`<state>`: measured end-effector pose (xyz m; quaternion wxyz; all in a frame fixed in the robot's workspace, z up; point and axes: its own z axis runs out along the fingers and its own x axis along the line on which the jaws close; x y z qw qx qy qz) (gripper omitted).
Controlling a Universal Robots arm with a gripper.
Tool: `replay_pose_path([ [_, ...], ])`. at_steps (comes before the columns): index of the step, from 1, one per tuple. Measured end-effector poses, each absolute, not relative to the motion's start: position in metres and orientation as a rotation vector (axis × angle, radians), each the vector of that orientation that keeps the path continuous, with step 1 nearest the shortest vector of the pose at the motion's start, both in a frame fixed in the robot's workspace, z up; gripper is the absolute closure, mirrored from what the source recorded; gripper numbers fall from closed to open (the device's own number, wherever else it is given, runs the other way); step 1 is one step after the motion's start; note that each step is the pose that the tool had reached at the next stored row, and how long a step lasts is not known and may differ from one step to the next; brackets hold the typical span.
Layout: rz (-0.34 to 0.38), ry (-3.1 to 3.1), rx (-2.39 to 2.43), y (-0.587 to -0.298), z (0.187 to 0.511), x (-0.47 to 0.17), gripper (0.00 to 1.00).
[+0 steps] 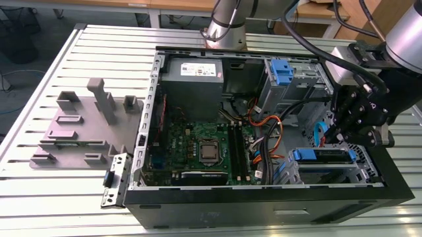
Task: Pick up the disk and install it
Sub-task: 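Insert the first disk wire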
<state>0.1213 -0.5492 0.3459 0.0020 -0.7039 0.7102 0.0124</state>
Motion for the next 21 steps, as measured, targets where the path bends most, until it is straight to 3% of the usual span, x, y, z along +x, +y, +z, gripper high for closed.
replay_pose_path([
  [21, 0.039, 2.228, -2.209, -0.5545, 0.3459, 0.1213, 0.84],
])
